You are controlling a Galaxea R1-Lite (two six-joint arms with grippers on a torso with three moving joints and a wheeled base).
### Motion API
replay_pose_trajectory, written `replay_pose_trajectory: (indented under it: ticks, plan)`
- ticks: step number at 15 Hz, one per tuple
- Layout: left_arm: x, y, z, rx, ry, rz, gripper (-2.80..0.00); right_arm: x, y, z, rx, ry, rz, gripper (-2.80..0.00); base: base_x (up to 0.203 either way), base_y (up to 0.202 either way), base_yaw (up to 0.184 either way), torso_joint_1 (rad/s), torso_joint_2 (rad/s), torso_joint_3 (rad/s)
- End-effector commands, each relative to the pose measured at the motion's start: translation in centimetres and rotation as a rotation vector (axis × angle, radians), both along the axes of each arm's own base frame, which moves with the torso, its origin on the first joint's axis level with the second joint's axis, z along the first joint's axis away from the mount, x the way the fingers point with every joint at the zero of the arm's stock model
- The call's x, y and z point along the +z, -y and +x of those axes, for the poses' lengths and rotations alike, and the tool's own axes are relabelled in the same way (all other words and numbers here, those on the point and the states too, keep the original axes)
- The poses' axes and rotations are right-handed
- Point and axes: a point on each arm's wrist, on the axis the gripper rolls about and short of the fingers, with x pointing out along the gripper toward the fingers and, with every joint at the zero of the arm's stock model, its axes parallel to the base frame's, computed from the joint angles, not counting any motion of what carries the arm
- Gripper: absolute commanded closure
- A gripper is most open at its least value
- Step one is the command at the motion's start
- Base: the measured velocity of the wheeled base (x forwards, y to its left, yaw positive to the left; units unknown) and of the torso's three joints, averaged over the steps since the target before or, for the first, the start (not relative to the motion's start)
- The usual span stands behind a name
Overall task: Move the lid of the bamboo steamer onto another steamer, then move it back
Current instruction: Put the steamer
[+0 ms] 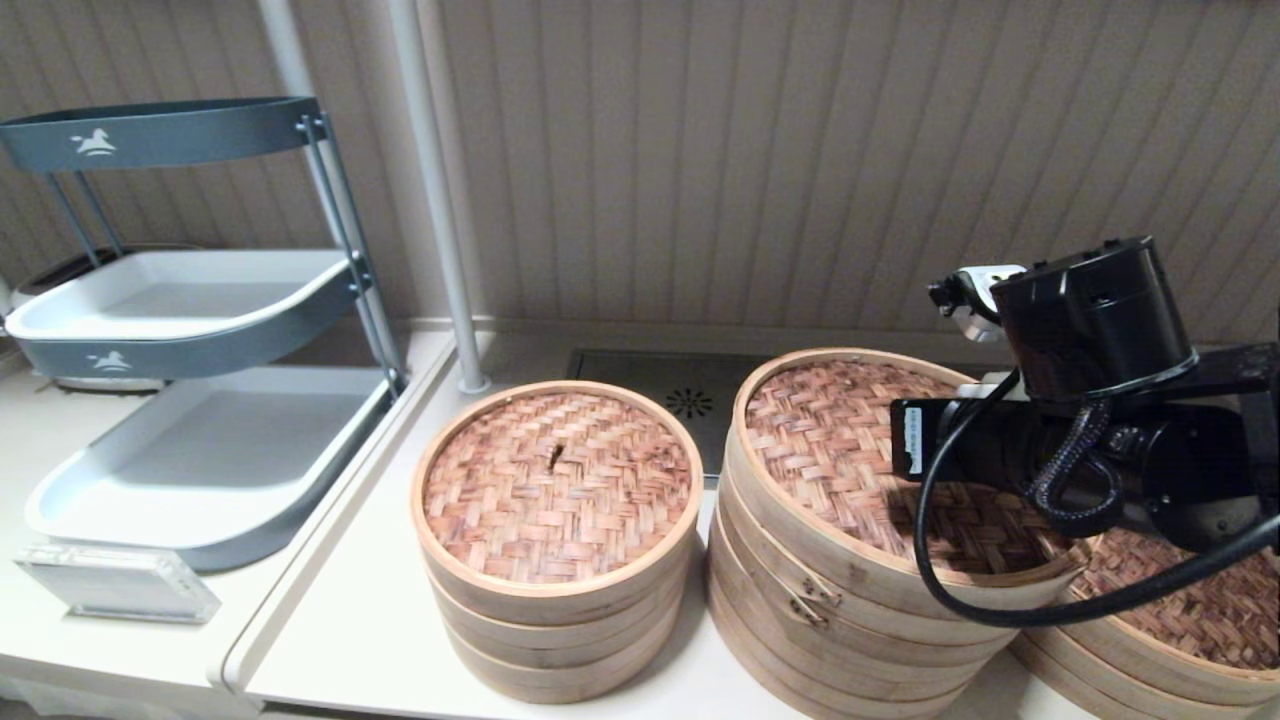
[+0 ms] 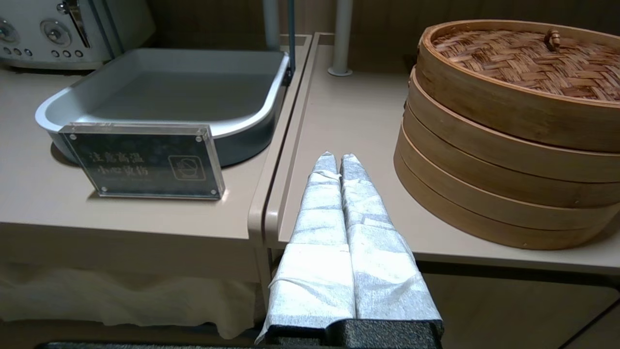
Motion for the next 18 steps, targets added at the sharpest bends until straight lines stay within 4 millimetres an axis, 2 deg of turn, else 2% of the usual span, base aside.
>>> replay_pose_trajectory:
  ticks: [1,4,5,10,17,18]
  plan:
    - [-0.7,0.0,0.2,0.001,-0.022,0.000,0.00,-0.3,0.0,0.0,-0.003,-0.009,-0.005,0.00,0.000,0.000,0.000,0.000,0.00,0.000]
    - [-0.7,0.0,0.2,0.000,-0.021,0.000,0.00,0.0,0.0,-0.1,-0.003,0.002,0.002,0.00,0.000,0.000,0.000,0.000,0.00,0.000]
    - [-0.7,0.0,0.2,0.000,-0.022,0.000,0.00,0.1,0.1,-0.1,-0.004,0.002,0.001,-2.80,0.000,0.000,0.000,0.000,0.00,0.000]
    - [-0.7,0.0,0.2,0.000,-0.022,0.000,0.00,0.9,0.4,-0.7,0.000,0.029,0.022,-2.80,0.000,0.000,0.000,0.000,0.00,0.000]
    - [-0.7,0.0,0.2,0.000,-0.022,0.000,0.00,4.8,3.6,-5.0,-0.009,0.175,0.101,-2.80,0.000,0.000,0.000,0.000,0.00,0.000]
    - [-0.7,0.0,0.2,0.000,-0.021,0.000,0.00,5.0,4.3,-5.9,-0.014,0.192,0.099,0.00,0.000,0.000,0.000,0.000,0.00,0.000]
